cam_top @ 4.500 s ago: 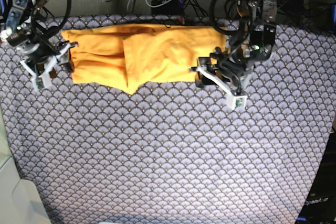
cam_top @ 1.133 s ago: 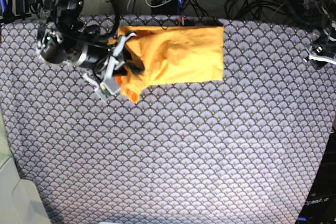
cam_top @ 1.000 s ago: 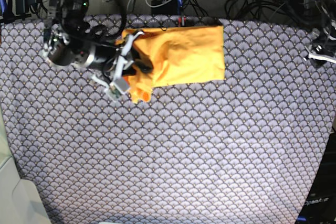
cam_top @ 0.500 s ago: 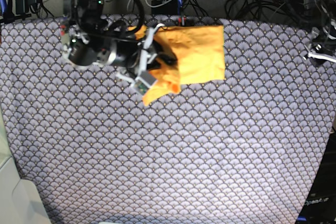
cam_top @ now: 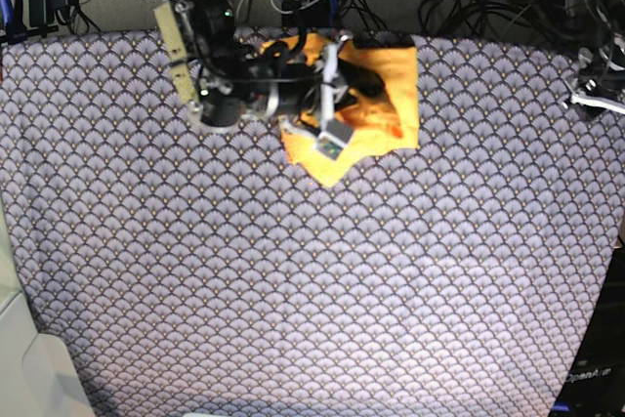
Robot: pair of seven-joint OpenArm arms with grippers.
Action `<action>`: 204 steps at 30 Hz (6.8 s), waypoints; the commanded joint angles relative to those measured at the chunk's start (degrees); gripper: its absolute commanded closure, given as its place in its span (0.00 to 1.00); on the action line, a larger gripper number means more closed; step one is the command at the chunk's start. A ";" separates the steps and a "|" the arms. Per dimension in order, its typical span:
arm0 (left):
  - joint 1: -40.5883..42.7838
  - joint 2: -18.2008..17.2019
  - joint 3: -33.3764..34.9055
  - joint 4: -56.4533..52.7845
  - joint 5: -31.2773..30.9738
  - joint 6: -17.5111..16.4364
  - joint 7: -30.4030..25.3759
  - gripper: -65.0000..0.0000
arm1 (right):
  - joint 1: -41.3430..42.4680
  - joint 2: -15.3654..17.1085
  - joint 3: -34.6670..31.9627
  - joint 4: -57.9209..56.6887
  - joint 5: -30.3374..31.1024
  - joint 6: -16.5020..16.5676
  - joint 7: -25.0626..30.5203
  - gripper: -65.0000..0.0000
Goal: Fold the T-shirt properly
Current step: 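Fold the held strip end over the shirt toward the left gripper, then press and adjust the folded bundle with the right gripper, then release the bundle and withdraw the right gripper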
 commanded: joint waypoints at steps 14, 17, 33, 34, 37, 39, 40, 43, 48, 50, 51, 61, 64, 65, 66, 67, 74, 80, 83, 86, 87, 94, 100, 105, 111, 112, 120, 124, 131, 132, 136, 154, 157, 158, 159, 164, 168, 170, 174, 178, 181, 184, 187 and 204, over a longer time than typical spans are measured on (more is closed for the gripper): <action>-0.27 -1.03 -0.22 -1.19 -0.38 -0.12 -1.21 0.52 | 3.43 -1.79 -0.10 0.74 1.84 0.34 1.70 0.98; -0.27 -1.03 -0.22 -1.28 -0.38 -0.12 -1.30 0.52 | 3.43 -2.06 -0.10 0.74 1.84 0.34 1.70 0.88; -0.27 -0.94 -0.22 -1.37 -0.38 -0.12 -1.30 0.52 | 7.47 -2.32 -10.04 0.74 1.84 0.34 1.97 0.60; -0.27 -0.94 -0.22 -1.37 -0.38 -0.12 -1.38 0.52 | 7.47 -2.32 -10.56 0.83 1.84 0.34 1.79 0.60; -0.18 -0.94 -0.22 -1.37 -0.38 -0.12 -1.38 0.52 | 7.91 -1.26 -11.44 1.18 1.84 0.34 2.05 0.60; -0.18 -0.94 -0.22 -1.37 -0.38 -0.12 -1.38 0.52 | 8.88 -0.65 -11.35 1.18 1.84 0.34 2.05 0.60; -0.18 -0.94 -0.22 -1.45 -0.38 -0.12 -1.47 0.52 | 9.23 -0.12 -11.27 1.18 1.84 0.34 2.05 0.60; -0.18 -0.94 -0.22 -1.45 -0.38 -0.12 -1.56 0.52 | 10.29 1.02 -11.53 3.12 1.84 0.34 2.05 0.60; -0.45 -0.94 -0.22 -1.45 -0.38 -0.12 -1.21 0.52 | 10.90 2.43 -11.18 11.29 1.84 0.34 1.70 0.60; -0.45 -0.94 -0.22 -1.45 -0.38 -0.12 -1.21 0.52 | 10.90 3.92 -11.09 13.67 1.84 0.34 1.70 0.61; -0.36 -1.03 -0.22 -1.45 -0.38 -0.12 -1.21 0.52 | 10.90 4.71 -11.09 14.28 1.84 0.34 1.70 0.64; -0.62 -0.94 2.25 -1.45 -0.38 -0.12 -1.21 0.52 | 5.89 10.69 -6.17 13.14 1.84 0.34 3.46 0.98; -0.62 -1.03 3.92 -1.45 -0.38 -0.12 -1.21 0.52 | 4.83 10.78 -7.05 13.14 1.84 0.34 4.60 0.98; -0.62 -1.03 4.27 -1.45 -0.38 -0.12 -1.21 0.52 | 4.83 10.78 -7.57 13.14 1.84 0.34 4.69 0.98; -0.62 -0.94 4.27 -1.45 -0.38 -0.12 -1.21 0.52 | 4.92 10.78 -7.84 13.14 1.84 0.34 4.78 0.98; -0.62 -0.94 4.27 -1.45 -0.38 -0.12 -1.21 0.52 | 5.01 10.78 -7.84 13.14 1.84 0.34 4.60 0.98; -0.09 -1.12 4.27 -1.54 -0.38 -0.12 -1.38 0.52 | 9.93 10.69 -7.93 12.96 1.84 0.34 1.88 0.72; -0.09 -2.97 3.83 -6.03 -0.29 -0.12 -1.65 0.52 | 12.83 9.02 -7.93 12.87 1.75 0.34 1.26 0.49; 0.43 -4.11 3.83 -8.31 -0.29 -0.12 -1.74 0.52 | 13.98 8.58 -7.93 12.00 1.75 0.34 1.61 0.45; 0.70 -5.16 3.74 -8.66 -0.29 -0.12 -1.82 0.52 | 16.35 7.88 -8.01 6.90 1.75 0.34 2.23 0.45; 0.70 -5.25 3.74 -8.66 -0.29 -0.12 -1.82 0.52 | 16.97 7.61 -8.72 5.14 1.75 0.34 3.46 0.45; 0.61 -5.25 3.74 -8.66 -0.29 -0.12 -1.82 0.52 | 19.60 7.53 -16.45 -0.40 1.75 0.34 9.61 0.45; 0.26 -5.25 3.74 -8.66 -0.29 -0.12 -1.82 0.52 | 19.60 7.44 -21.38 -4.53 1.75 0.34 14.19 0.45; 0.17 -5.25 3.74 -8.66 -0.29 -0.12 -1.82 0.52 | 20.92 7.44 -22.52 -8.40 1.75 0.34 16.21 0.45; -0.45 -5.25 3.74 -9.10 -0.29 -0.03 -1.82 0.52 | 22.94 7.44 -22.52 -8.40 1.75 0.34 15.68 0.45; -0.62 -5.25 3.74 -9.10 -0.29 -0.03 -1.74 0.52 | 23.03 7.44 -22.52 -8.49 1.75 0.34 15.77 0.45; -0.71 -5.16 4.09 -9.10 -0.29 -0.03 -1.74 0.52 | 24.97 7.44 -23.05 -8.58 1.75 0.34 15.77 0.45; -0.71 -5.08 4.18 -9.10 -0.29 -0.03 -1.74 0.52 | 26.46 7.53 -24.63 -8.84 1.75 0.34 16.03 0.45; -0.71 -5.08 4.00 -9.10 -0.29 -0.03 -1.74 0.52 | 26.90 7.53 -24.89 -12.80 1.75 0.34 17.53 0.45; -0.71 -5.08 3.92 -9.10 -0.29 -0.03 -1.74 0.52 | 26.90 7.53 -24.98 -13.94 1.75 0.34 18.58 0.45; -0.71 -5.08 4.09 -9.10 -0.29 -0.03 -1.74 0.52 | 26.90 7.61 -24.98 -15.52 1.75 0.34 19.81 0.45; -0.71 -4.99 4.09 -9.10 -0.29 -0.03 -1.74 0.52 | 25.58 4.27 -24.89 -15.70 -6.78 0.34 19.55 1.00; -0.71 -4.99 4.09 -9.10 -0.29 -0.03 -1.74 0.52 | 25.93 2.43 -24.89 -15.70 -7.57 0.34 19.46 1.00; -0.71 -4.99 4.09 -9.10 -0.29 -0.03 -1.74 0.52 | 26.02 1.90 -24.89 -15.70 -7.57 0.34 19.46 1.00; -0.71 -4.99 4.09 -9.10 -0.29 -0.03 -1.74 0.52 | 26.11 1.55 -24.89 -15.70 -7.65 0.34 19.46 1.00; -0.71 -4.99 3.92 -9.10 -0.29 -0.03 -1.74 0.52 | 28.31 1.28 -24.80 -15.70 -7.65 0.34 19.37 1.00; -0.71 -4.99 3.92 -9.10 -0.29 -0.03 -1.74 0.52 | 29.45 1.46 -24.63 -18.16 -7.65 0.34 19.55 1.00; -0.71 -4.99 4.00 -9.10 -0.29 -0.03 -1.74 0.52 | 30.33 1.37 -24.63 -21.67 -7.65 0.34 19.90 1.00; -0.71 -4.99 4.09 -9.10 -0.29 -0.03 -1.74 0.52 | 30.07 0.41 -24.72 -26.25 -7.57 0.34 21.92 1.00; -0.71 -4.99 4.18 -9.10 -0.29 -0.03 -1.74 0.52 | 30.24 0.23 -24.54 -27.74 -7.57 0.34 22.45 0.99; -0.71 -4.99 4.18 -9.10 -0.29 -0.03 -1.74 0.52 | 30.33 0.23 -24.54 -27.74 -7.48 0.34 22.10 0.89; -0.71 -4.99 4.18 -9.10 -0.29 -0.03 -1.65 0.52 | 30.33 0.23 -24.45 -27.74 -7.48 0.34 22.10 0.73; -0.71 -4.99 4.18 -9.10 -0.38 -0.03 -1.47 0.52 | 30.33 0.23 -24.45 -27.74 -7.39 0.34 21.83 0.57; -0.36 -4.99 3.83 -8.58 -0.73 -0.03 -1.21 0.52 | 26.55 5.06 1.66 -7.43 -7.30 0.34 11.37 0.39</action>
